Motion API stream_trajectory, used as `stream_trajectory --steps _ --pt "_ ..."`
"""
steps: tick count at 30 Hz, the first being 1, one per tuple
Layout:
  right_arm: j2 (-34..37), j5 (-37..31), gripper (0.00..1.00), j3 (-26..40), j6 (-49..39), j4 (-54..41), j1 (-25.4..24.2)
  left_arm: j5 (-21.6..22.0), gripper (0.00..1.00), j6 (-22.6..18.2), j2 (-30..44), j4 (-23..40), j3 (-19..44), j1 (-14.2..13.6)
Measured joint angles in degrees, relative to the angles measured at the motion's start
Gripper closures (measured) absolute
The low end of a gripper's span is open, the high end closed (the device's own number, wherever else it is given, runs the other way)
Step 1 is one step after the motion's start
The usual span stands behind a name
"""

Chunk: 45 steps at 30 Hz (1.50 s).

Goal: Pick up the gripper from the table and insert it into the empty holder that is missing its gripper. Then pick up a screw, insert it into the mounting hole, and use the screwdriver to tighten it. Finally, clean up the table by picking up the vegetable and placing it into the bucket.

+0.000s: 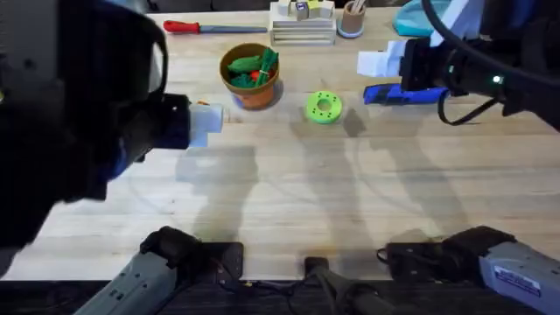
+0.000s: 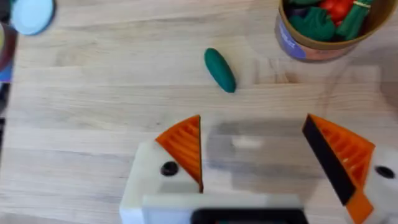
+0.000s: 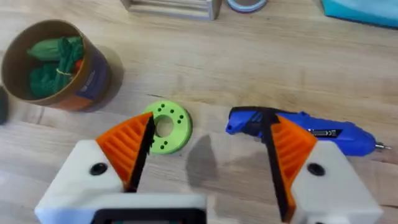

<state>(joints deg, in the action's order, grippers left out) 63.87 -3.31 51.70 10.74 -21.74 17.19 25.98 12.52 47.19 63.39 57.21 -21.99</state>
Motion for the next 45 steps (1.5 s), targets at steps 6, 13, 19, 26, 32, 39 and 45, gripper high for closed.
stream_trajectory --steps 6,13,19,26,32,39,45 --pt "-0.01 0.0 0.01 0.0 0.02 -0.17 0.0 -10.46 0.011 0.04 8.67 -2.51 0.0 10.39" --pt "0.0 0.0 0.01 0.0 0.01 -0.43 0.0 -21.93 0.01 0.29 23.37 -9.47 0.0 26.27" --pt "0.0 0.0 0.01 0.0 0.02 -1.38 0.0 -28.46 0.009 0.43 33.59 -18.55 0.0 32.47" --pt "-0.02 0.0 0.01 0.0 0.07 -1.44 0.0 -32.41 0.009 1.96 43.5 -25.84 0.0 33.78" --pt "-0.01 0.0 0.009 0.0 2.7 -1.44 0.0 -31.17 0.008 2.79 47.73 -30.62 0.0 33.78" --pt "0.0 0.0 0.01 0.0 4.35 -1.44 0.0 -29.79 0.039 2.99 49.12 -30.67 0.0 33.78" --pt "0.0 0.01 0.011 0.0 4.5 -1.44 0.0 -28.56 0.039 2.97 49.12 -28.6 0.24 33.76"
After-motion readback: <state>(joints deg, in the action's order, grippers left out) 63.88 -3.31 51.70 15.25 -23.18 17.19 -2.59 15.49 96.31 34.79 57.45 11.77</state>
